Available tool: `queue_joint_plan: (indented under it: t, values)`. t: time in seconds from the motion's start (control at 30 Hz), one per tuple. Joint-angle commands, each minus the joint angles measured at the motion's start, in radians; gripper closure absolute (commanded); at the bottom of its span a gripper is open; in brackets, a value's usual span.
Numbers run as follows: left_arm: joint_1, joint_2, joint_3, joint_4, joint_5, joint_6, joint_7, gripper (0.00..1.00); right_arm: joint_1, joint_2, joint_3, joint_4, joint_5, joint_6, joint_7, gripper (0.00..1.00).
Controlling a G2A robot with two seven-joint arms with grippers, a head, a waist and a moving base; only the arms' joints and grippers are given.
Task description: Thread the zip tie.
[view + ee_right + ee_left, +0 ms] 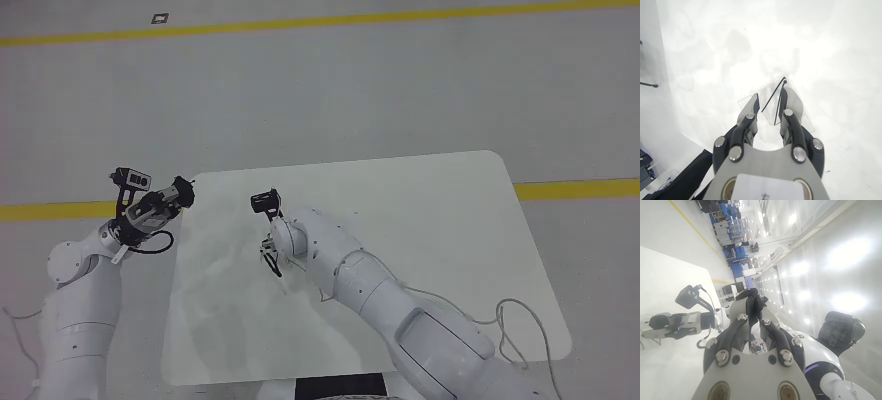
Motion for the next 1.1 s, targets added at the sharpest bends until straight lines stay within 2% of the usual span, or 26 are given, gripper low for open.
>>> queue_joint_plan:
  t: [0.0,0.37,0.5,0.83,1.07]
  values:
    - [0.000,0.000,0.000,0.000,0.000,0.000,0.000,1.00,0.005,-0.001,-0.007,0.004,-0.005,0.008,0.006,0.77]
    - [0.000,0.000,0.000,0.000,0.000,0.000,0.000,1.00,0.012,-0.005,-0.011,0.022,0.047,-0.014,0.002,0.81]
    - [0.000,0.000,0.000,0.000,0.000,0.000,0.000,1.00,0.019,-0.009,-0.026,0.044,0.051,-0.005,-0.002,0.83]
    - [0.000,0.000,0.000,0.000,0.000,0.000,0.000,1.00,0.041,-0.021,-0.080,0.084,0.085,0.012,-0.009,0.84]
    - [0.000,0.000,0.000,0.000,0.000,0.000,0.000,1.00,0.068,-0.034,-0.147,0.110,0.052,0.052,0.004,0.83]
